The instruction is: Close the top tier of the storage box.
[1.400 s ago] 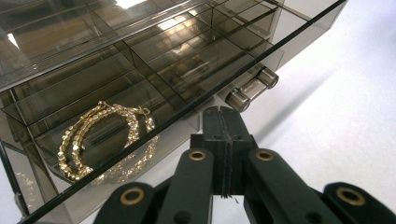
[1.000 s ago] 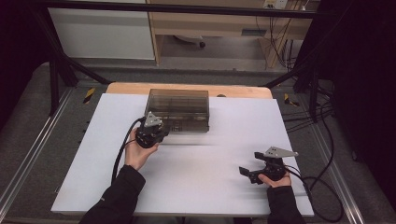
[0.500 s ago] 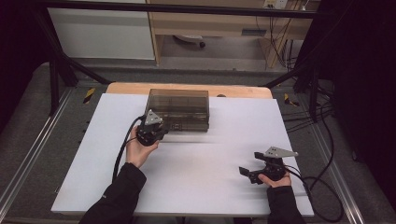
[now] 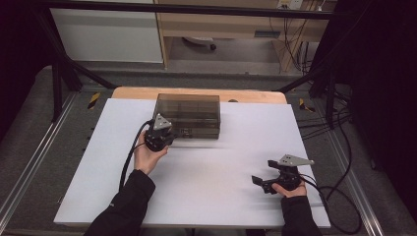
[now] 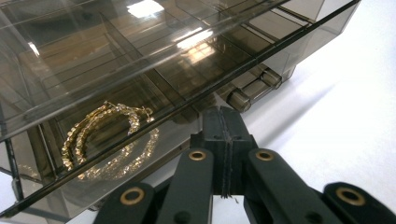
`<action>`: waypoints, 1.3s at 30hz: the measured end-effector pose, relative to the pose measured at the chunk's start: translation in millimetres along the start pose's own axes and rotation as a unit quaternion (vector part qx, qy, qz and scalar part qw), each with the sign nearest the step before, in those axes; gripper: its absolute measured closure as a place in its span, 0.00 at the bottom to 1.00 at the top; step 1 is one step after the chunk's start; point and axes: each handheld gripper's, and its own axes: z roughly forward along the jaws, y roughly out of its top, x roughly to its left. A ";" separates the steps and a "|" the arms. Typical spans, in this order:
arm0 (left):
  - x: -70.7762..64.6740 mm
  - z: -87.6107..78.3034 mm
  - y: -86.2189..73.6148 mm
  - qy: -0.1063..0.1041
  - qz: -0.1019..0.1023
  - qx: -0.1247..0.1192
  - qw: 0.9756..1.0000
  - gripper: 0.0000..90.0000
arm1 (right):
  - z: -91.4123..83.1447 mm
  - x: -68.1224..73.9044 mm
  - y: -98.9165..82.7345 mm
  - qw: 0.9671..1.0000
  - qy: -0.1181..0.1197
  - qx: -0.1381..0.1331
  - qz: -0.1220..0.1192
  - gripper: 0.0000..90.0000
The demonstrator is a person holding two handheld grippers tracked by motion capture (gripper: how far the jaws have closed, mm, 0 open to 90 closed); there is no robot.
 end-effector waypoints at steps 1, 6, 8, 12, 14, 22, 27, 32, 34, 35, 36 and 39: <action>0.4 0.5 0.2 0.000 0.000 0.000 1.000 1.00 | 0.0 0.0 0.0 1.000 0.000 0.000 0.000 0.01; 0.9 3.0 0.0 0.002 -0.002 -0.001 1.000 1.00 | -0.1 -0.1 0.0 1.000 0.000 0.000 0.000 0.01; 1.3 3.9 -0.1 0.003 -0.002 -0.001 1.000 1.00 | -0.1 0.0 0.0 1.000 0.000 0.000 0.000 0.01; 2.2 5.1 -0.2 0.004 -0.003 -0.003 1.000 1.00 | -0.1 0.0 0.0 1.000 0.000 0.000 0.000 0.01; 2.9 5.8 -0.1 0.004 -0.006 -0.004 1.000 1.00 | 0.0 0.0 0.0 1.000 0.000 0.000 0.000 0.01; 5.2 7.8 0.3 0.011 -0.008 -0.009 1.000 1.00 | -0.1 0.0 0.1 1.000 0.001 -0.001 0.000 0.01; 6.2 9.4 0.7 0.014 -0.007 -0.011 1.000 1.00 | -0.4 0.2 0.2 1.000 0.001 -0.002 0.001 0.01; 7.2 11.7 2.2 0.018 -0.009 -0.012 1.000 1.00 | -0.5 0.1 0.2 1.000 0.001 -0.001 0.001 0.01; 7.5 12.6 2.5 0.021 -0.011 -0.014 1.000 1.00 | -0.4 0.2 0.2 1.000 0.001 -0.002 0.002 0.01; 7.7 13.1 2.4 0.022 -0.011 -0.014 1.000 1.00 | -0.5 0.2 0.3 1.000 0.001 -0.002 0.002 0.01; 8.0 13.5 2.3 0.023 -0.010 -0.013 1.000 1.00 | -0.5 0.2 0.3 1.000 0.001 -0.003 0.002 0.01; 9.1 15.2 1.6 0.024 -0.014 -0.012 1.000 1.00 | -0.5 0.2 0.3 1.000 0.002 -0.003 0.002 0.01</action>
